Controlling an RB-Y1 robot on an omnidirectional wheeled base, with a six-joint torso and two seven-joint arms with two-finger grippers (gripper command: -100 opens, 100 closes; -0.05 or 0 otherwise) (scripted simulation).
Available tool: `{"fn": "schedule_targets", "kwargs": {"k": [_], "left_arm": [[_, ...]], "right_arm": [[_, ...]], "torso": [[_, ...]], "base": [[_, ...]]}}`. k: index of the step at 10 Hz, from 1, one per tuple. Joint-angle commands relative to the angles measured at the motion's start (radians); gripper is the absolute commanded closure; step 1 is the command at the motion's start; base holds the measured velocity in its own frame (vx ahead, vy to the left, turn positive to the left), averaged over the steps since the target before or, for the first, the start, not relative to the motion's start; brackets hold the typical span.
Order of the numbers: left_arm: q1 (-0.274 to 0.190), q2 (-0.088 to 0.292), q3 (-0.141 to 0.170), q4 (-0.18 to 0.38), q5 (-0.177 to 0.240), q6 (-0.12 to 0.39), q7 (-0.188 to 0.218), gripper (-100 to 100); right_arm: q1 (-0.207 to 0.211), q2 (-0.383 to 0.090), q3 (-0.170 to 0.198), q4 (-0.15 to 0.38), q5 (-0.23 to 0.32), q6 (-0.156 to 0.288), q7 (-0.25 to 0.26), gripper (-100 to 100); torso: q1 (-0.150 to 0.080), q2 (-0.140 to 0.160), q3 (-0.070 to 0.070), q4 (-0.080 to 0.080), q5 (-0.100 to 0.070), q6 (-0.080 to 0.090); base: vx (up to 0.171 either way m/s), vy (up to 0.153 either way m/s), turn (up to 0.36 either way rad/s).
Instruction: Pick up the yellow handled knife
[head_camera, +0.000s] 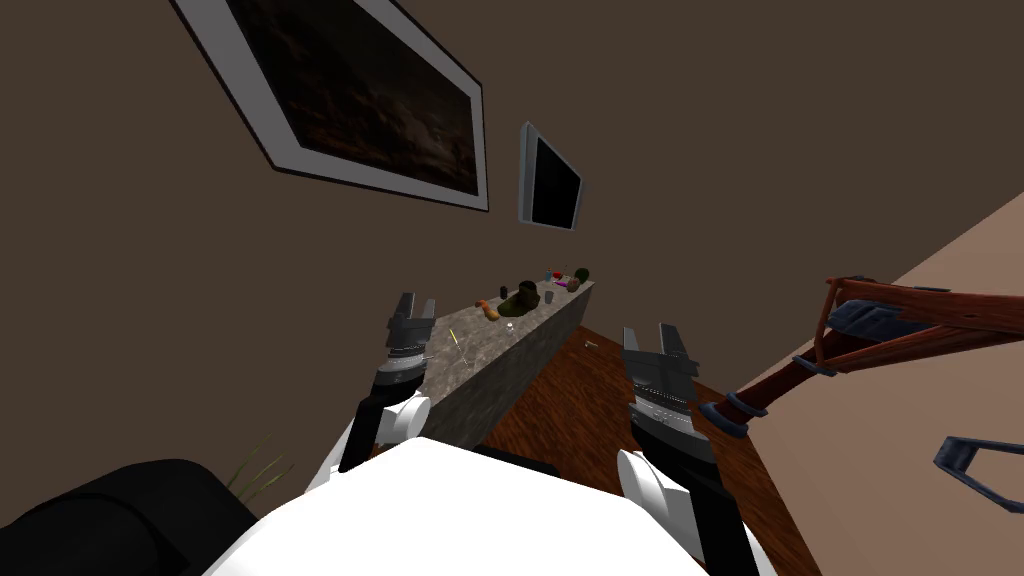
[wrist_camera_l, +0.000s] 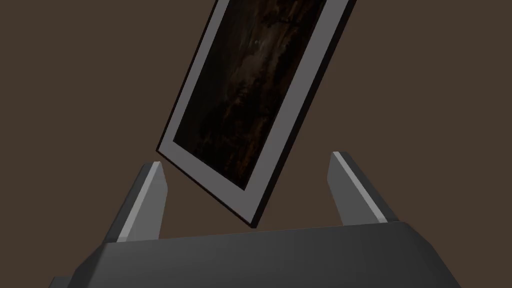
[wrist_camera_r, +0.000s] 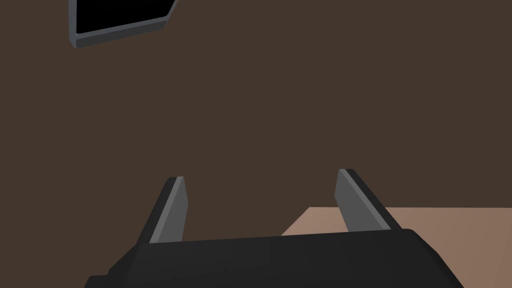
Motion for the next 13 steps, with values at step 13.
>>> {"fn": "schedule_targets", "kwargs": {"k": [13], "left_arm": [[-0.082,0.230,0.040,0.115,0.019,0.348,-0.084,-100]], "right_arm": [[0.000,0.000,0.000,0.000,0.000,0.000,0.000,0]], "torso": [[-0.001,0.001,0.000,0.000,0.000,0.000]], "base": [[-0.025,-0.033,-0.014]]}}
